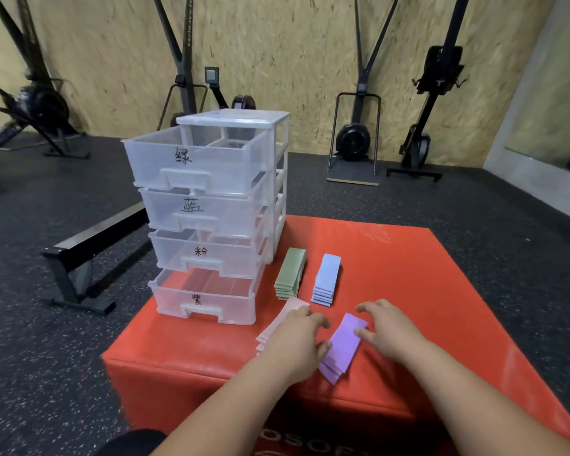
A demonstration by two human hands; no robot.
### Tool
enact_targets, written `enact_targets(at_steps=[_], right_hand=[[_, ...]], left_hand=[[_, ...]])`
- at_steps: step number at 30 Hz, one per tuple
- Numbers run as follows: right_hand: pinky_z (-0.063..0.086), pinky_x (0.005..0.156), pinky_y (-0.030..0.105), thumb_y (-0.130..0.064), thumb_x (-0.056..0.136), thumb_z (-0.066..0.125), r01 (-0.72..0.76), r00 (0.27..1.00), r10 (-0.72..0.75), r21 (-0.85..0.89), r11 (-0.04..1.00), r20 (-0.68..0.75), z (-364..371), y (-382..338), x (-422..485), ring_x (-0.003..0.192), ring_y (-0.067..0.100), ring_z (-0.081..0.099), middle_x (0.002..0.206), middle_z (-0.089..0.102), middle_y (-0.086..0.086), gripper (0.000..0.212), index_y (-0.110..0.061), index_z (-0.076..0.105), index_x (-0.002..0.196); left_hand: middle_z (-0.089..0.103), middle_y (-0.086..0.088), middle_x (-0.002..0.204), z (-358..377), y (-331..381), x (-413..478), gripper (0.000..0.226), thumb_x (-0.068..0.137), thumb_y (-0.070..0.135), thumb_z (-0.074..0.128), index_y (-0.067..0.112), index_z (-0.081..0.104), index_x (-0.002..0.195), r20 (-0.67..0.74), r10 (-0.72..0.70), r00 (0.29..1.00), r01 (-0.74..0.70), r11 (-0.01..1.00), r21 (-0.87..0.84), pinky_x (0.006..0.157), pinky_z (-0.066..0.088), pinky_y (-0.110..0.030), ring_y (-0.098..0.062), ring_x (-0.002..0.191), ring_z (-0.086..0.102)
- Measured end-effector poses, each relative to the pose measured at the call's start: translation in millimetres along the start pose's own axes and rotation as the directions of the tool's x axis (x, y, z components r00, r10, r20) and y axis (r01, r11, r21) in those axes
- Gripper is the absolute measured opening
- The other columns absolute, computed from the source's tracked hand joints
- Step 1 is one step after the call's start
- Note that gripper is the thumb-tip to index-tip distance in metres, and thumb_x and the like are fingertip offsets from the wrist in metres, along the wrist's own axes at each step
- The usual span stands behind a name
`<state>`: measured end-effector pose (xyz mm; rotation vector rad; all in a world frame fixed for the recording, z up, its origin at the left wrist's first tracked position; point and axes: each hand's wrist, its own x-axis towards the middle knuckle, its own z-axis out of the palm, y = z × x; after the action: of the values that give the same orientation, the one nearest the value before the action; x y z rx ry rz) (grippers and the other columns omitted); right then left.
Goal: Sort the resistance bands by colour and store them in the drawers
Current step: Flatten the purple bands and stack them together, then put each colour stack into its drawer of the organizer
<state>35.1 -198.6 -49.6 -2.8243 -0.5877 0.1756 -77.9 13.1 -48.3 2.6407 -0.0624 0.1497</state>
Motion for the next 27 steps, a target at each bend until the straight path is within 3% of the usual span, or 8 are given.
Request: enact_targets(at_steps=[6,12,21,27], right_hand=[[0.040,0.114,0.038,-0.055,0.092,0.069,0.046,0.991,-0.034,-0.092,0.995,0.127,-30,-35,-23,0.136,0.033,0.047,0.148,0.044,0.007,0.072,-0.033,0.041,0.155],[0.040,0.115,0.042,-0.057,0.092,0.068,0.110,0.989,-0.103,-0.065,0.992,0.103,-53,-61,-9,0.139,0.031,0.045,0.153,0.043,0.005,0.073,-0.034,0.040,0.155],[0.041,0.113,0.039,-0.054,0.094,0.065,0.145,0.987,-0.143,-0.027,0.989,0.075,-58,-72,106,0.139,0.027,0.048,0.154,0.047,0.003,0.068,-0.030,0.043,0.153],[0.042,0.112,0.039,-0.056,0.094,0.065,0.174,0.984,-0.172,-0.041,0.984,0.052,-39,-74,198,0.135,0.030,0.051,0.149,0.053,0.004,0.066,-0.027,0.046,0.151]], left_hand=[[0.056,-0.002,0.142,-49,-6,-31,0.047,0.098,0.038,0.066,0.028,0.057,0.142,-0.044,-0.108,0.993,0.105,0.993,-0.060,0.111,0.043,-0.034,-0.024,0.132,0.054],[0.053,-0.002,0.151,-78,-2,-15,0.061,0.098,0.043,0.067,0.021,0.051,0.151,-0.057,-0.140,0.988,0.135,0.987,-0.091,0.115,0.041,-0.032,-0.022,0.138,0.053],[0.048,-0.002,0.159,-71,-26,85,0.067,0.099,0.044,0.068,0.022,0.044,0.158,-0.051,-0.219,0.974,0.209,0.965,-0.155,0.117,0.038,-0.031,-0.022,0.144,0.049],[0.049,-0.008,0.154,-42,-62,153,0.060,0.101,0.039,0.060,0.017,0.045,0.155,-0.056,-0.329,0.943,0.319,0.938,-0.132,0.114,0.042,-0.039,-0.030,0.141,0.049]])
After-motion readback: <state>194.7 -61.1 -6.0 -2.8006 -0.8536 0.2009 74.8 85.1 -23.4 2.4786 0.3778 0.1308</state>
